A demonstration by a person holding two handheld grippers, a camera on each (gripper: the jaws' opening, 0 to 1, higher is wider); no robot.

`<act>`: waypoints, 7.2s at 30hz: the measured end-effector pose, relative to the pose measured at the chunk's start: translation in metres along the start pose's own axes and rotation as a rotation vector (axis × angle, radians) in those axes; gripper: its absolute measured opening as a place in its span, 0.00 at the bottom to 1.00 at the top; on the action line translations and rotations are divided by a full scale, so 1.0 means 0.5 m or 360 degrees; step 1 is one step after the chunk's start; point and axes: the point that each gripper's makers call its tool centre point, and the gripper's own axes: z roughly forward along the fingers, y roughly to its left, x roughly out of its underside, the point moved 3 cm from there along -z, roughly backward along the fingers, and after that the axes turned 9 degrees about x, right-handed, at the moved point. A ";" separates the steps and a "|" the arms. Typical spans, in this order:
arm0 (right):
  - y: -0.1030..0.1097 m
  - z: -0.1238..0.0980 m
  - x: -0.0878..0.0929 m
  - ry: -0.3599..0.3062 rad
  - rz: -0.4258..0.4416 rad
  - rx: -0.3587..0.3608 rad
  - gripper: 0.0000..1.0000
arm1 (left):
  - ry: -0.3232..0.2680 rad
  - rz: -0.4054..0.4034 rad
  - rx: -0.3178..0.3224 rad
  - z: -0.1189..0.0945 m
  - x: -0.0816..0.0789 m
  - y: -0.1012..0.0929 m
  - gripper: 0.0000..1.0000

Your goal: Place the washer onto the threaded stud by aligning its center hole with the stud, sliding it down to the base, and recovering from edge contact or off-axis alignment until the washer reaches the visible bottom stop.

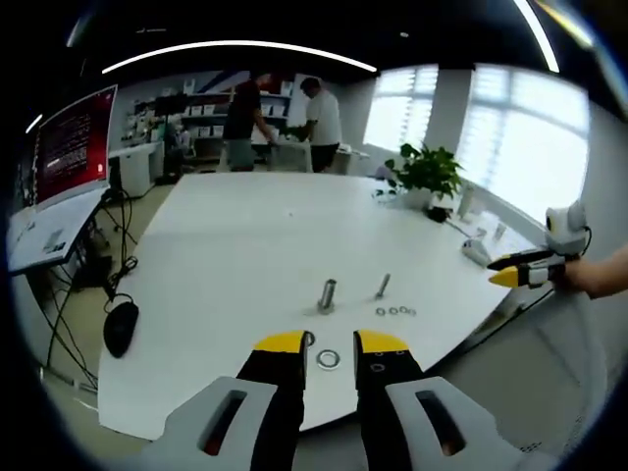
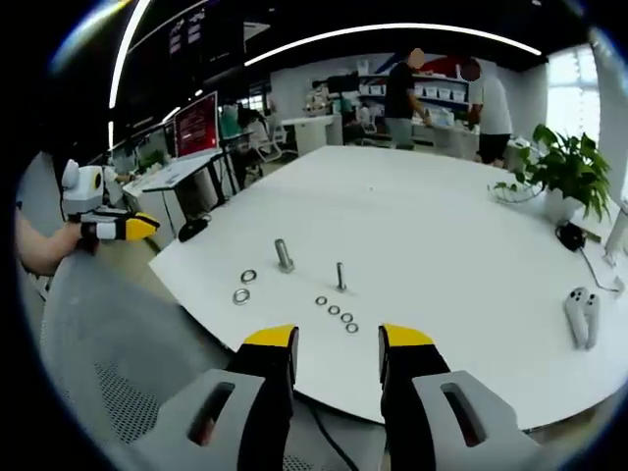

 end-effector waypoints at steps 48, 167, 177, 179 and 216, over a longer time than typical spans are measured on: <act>-0.001 -0.003 0.007 0.0020 0.0024 0.0013 0.34 | 0.0025 -0.0004 -0.0016 -0.001 0.007 0.003 0.16; 0.036 -0.001 -0.012 -0.0085 0.0146 -0.0245 0.35 | 0.1162 -0.0023 0.0038 0.285 0.177 0.029 0.28; 0.034 0.000 -0.011 -0.0082 0.0147 -0.0230 0.35 | 0.1310 0.0063 -0.0007 0.324 0.199 0.051 0.27; 0.034 -0.001 -0.012 -0.0082 0.0147 -0.0229 0.35 | 0.1298 0.0034 -0.0004 0.330 0.196 0.045 0.27; 0.028 -0.001 -0.012 -0.0085 0.0155 -0.0209 0.33 | 0.1582 0.0231 -0.0035 0.311 0.210 0.065 0.26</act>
